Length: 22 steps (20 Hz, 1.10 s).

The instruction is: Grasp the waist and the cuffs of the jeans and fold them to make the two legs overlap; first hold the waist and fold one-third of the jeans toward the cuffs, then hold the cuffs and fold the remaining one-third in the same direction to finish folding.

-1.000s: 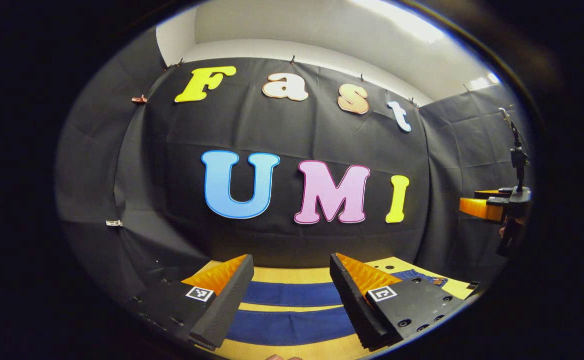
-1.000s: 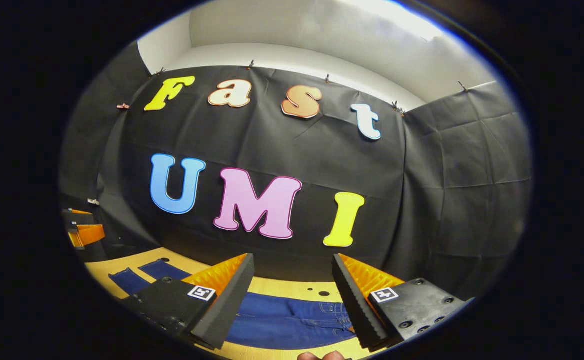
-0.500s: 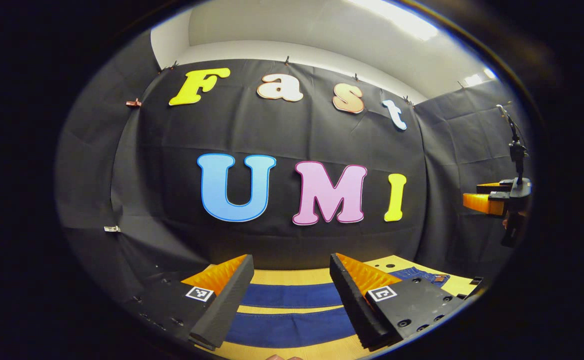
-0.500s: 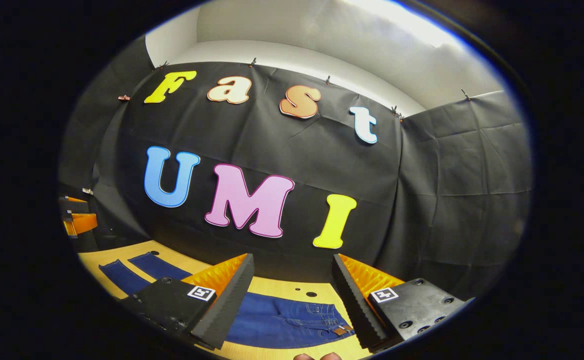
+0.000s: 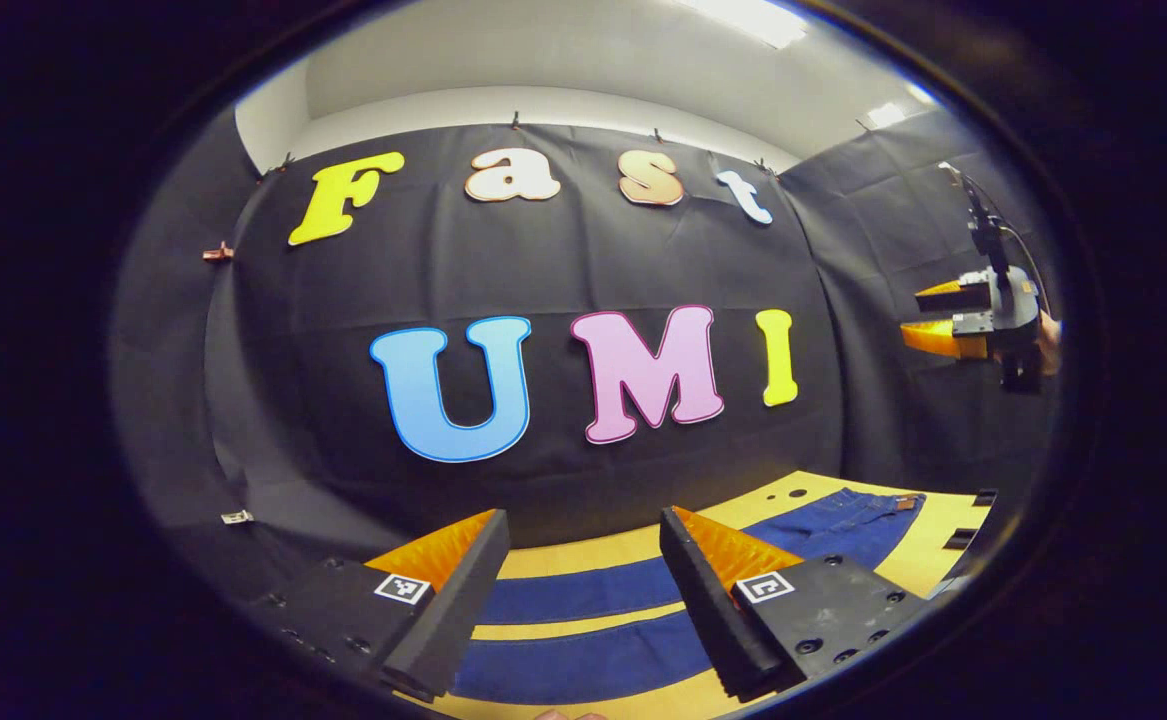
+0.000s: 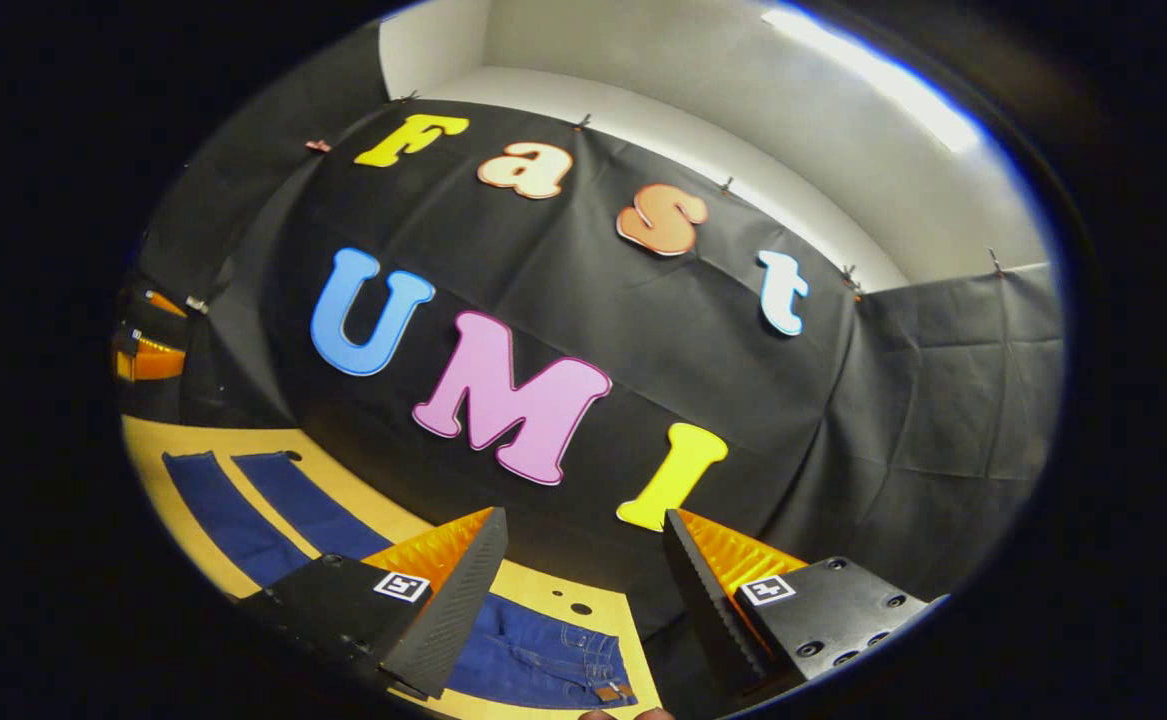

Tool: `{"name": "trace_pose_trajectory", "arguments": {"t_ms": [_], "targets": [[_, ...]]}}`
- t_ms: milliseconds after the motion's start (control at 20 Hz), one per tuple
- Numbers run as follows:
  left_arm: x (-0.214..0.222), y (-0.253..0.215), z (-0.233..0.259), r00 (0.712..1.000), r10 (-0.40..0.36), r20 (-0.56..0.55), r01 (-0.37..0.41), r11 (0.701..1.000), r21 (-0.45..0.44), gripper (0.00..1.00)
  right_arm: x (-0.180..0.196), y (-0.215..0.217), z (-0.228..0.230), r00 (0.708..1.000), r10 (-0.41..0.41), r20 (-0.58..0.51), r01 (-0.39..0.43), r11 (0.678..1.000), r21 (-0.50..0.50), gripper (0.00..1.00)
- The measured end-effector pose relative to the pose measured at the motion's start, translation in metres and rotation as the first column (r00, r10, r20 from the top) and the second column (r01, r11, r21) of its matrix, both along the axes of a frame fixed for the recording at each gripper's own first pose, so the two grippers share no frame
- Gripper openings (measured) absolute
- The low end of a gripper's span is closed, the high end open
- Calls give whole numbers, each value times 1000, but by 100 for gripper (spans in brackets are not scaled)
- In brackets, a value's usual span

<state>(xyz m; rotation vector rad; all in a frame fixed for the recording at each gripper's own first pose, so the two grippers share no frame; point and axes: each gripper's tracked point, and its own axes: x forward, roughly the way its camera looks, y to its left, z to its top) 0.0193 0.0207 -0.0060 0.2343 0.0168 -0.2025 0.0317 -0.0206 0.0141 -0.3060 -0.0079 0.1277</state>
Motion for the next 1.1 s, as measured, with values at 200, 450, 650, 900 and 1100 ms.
{"name": "trace_pose_trajectory", "arguments": {"t_ms": [200, 450, 650, 900, 1100], "targets": [[9, 26, -51, 976, -91, -197, 107, 992, 73, 95, 20, 0, -26, 987, 107, -117, -111, 993, -28, 96], [26, 62, -116, 892, -168, -420, 282, 932, 227, 95, 27, 0, -117, 870, 266, -414, -302, 953, -22, 96], [23, 84, -201, 752, -209, -626, 482, 822, 304, 95, 39, -23, -215, 770, 239, -591, -387, 912, -135, 96], [3, 128, -288, 536, -123, -835, 672, 660, 335, 98, 20, -34, -339, 552, 230, -802, -552, 821, -145, 97], [1, 158, -326, 416, -33, -909, 770, 544, 333, 98, -11, -56, -412, 335, 181, -925, -662, 743, -95, 97]]}}
